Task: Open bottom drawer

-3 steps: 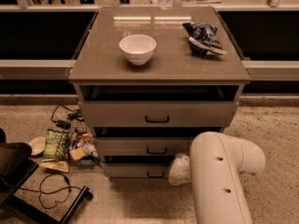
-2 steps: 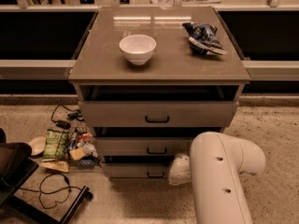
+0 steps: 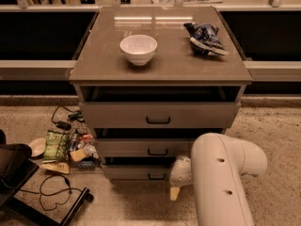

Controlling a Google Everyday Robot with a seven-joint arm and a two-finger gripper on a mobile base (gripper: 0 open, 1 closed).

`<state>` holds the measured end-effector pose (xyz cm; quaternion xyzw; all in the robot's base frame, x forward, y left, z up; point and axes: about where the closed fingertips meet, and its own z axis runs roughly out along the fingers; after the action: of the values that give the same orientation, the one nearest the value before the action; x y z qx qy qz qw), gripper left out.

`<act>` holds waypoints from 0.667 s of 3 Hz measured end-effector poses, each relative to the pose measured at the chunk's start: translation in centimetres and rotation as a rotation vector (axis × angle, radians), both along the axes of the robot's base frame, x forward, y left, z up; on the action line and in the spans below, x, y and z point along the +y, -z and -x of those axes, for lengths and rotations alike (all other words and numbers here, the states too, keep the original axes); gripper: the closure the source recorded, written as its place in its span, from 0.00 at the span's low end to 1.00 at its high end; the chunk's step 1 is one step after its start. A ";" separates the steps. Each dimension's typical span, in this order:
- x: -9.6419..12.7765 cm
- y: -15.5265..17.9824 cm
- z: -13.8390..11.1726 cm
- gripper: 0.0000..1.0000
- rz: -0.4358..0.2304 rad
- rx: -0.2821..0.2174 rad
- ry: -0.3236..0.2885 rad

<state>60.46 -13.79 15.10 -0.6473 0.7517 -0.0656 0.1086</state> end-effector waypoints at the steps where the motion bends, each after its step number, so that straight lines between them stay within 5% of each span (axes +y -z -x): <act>1: -0.6 -1.5 0.2 0.00 0.015 0.066 -0.033; 2: -0.6 -1.4 0.2 0.02 0.018 0.067 -0.032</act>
Offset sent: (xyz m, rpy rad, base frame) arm 0.0165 -0.0254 0.0445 -0.0050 0.1686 -0.0438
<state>60.22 -14.42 16.49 -0.6620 0.7437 -0.0488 0.0788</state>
